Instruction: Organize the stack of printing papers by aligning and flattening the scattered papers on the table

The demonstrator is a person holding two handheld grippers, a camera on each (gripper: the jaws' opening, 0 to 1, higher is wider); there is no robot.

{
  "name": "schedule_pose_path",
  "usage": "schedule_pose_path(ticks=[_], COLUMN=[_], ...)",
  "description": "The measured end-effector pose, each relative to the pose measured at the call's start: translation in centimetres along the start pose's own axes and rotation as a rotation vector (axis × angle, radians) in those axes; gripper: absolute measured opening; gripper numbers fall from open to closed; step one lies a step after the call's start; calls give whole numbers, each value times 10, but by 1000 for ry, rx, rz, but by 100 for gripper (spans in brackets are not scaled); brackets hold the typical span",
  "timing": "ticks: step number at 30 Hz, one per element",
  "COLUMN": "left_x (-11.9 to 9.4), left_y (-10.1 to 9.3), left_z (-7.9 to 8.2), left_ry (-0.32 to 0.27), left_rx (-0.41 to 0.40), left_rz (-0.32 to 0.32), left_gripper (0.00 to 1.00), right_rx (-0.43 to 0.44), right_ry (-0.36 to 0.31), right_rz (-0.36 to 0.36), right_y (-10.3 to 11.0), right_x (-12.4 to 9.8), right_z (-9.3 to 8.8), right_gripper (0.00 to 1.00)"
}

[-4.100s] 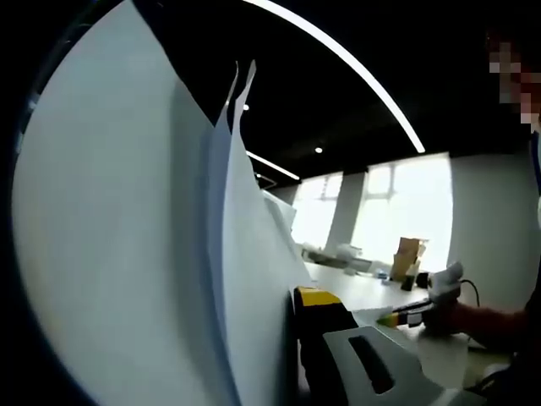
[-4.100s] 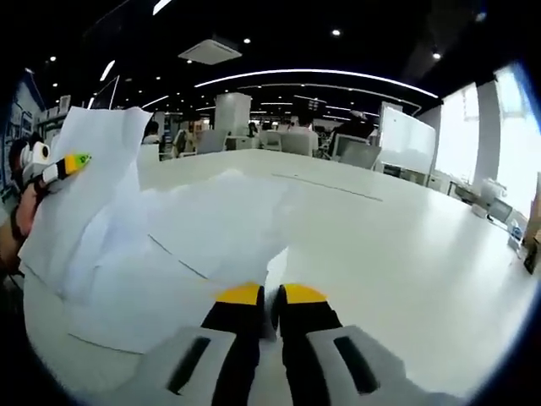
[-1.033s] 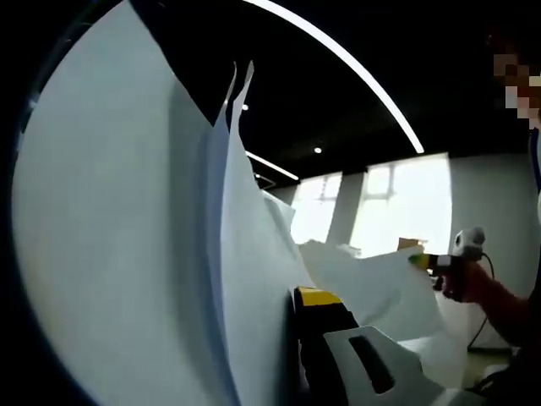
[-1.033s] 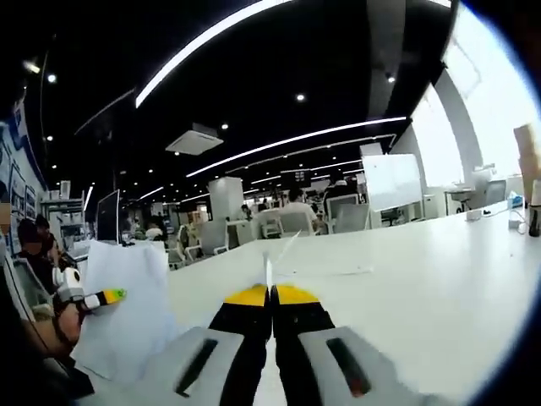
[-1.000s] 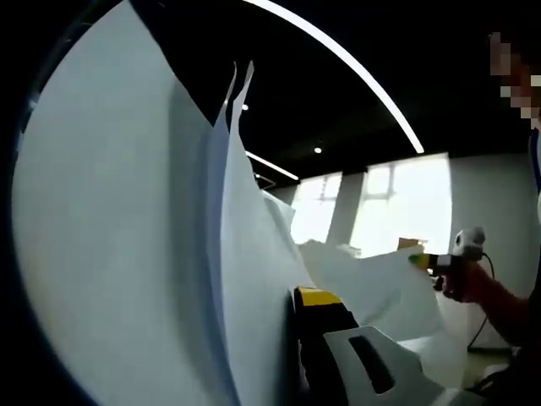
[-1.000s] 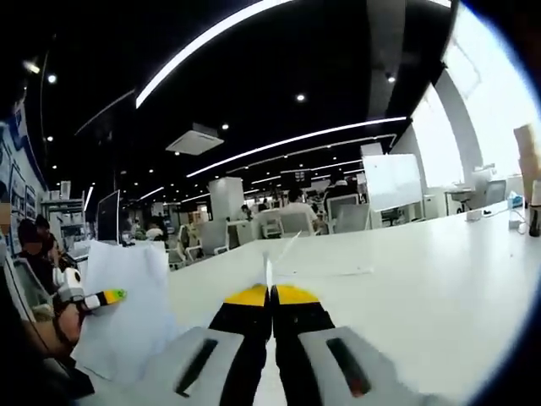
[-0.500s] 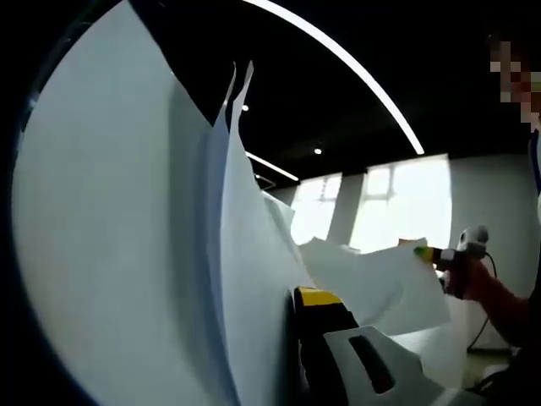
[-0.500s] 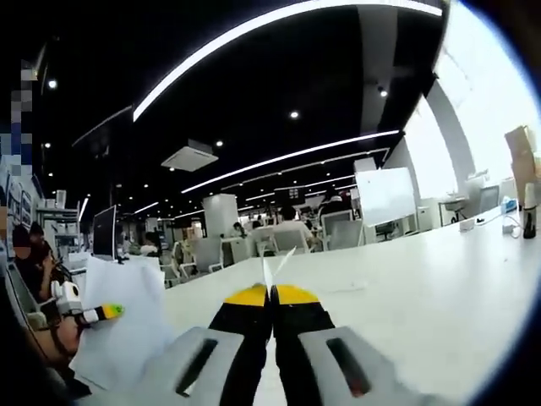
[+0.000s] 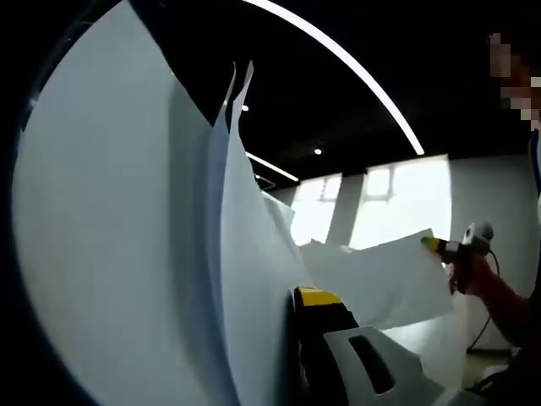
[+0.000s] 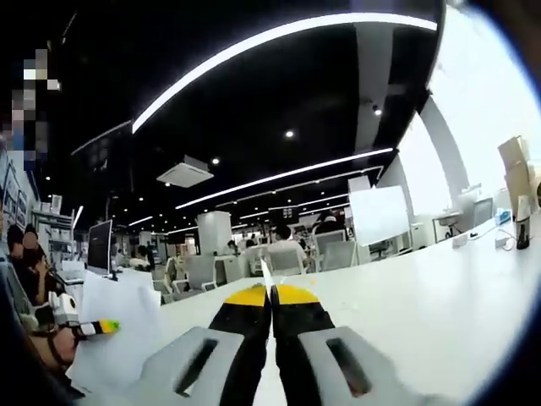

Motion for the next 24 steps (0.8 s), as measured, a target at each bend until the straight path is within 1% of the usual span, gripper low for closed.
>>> schedule_pose_path(ticks=[1,8,15,19,22,24], left_x=[0,0,-1,-1,-1,-1], left_y=[0,1,1,2,2,2], left_z=[0,0,1,1,1,1], left_ry=[0,-1,-1,-1,-1,0], left_rx=[-1,-1,-1,-1,-1,-1], left_rz=[0,-1,-1,0,0,0], left_gripper=[9,9,9,9,9,9], right_rx=[4,-11,-9,-7,-12,-31], right_ry=[-19,-58,-66,-76,-100,-130], right_rz=[4,1,13,22,32,21], right_y=[2,5,14,15,18,18], right_x=[-3,-5,-3,-2,-3,-4], right_z=[3,11,10,12,15,18], right_gripper=[0,0,0,0,0,0])
Point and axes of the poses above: the point that each gripper's makers call its tool centre point, and the gripper's own axes: x roughly forward along the fingers, y roughly to its left, z roughly out of its top, the point moved 7 cm from there along -x, roughly backward along the fingers, and after that the axes turned 6 degrees about z, right-handed, at the moved point
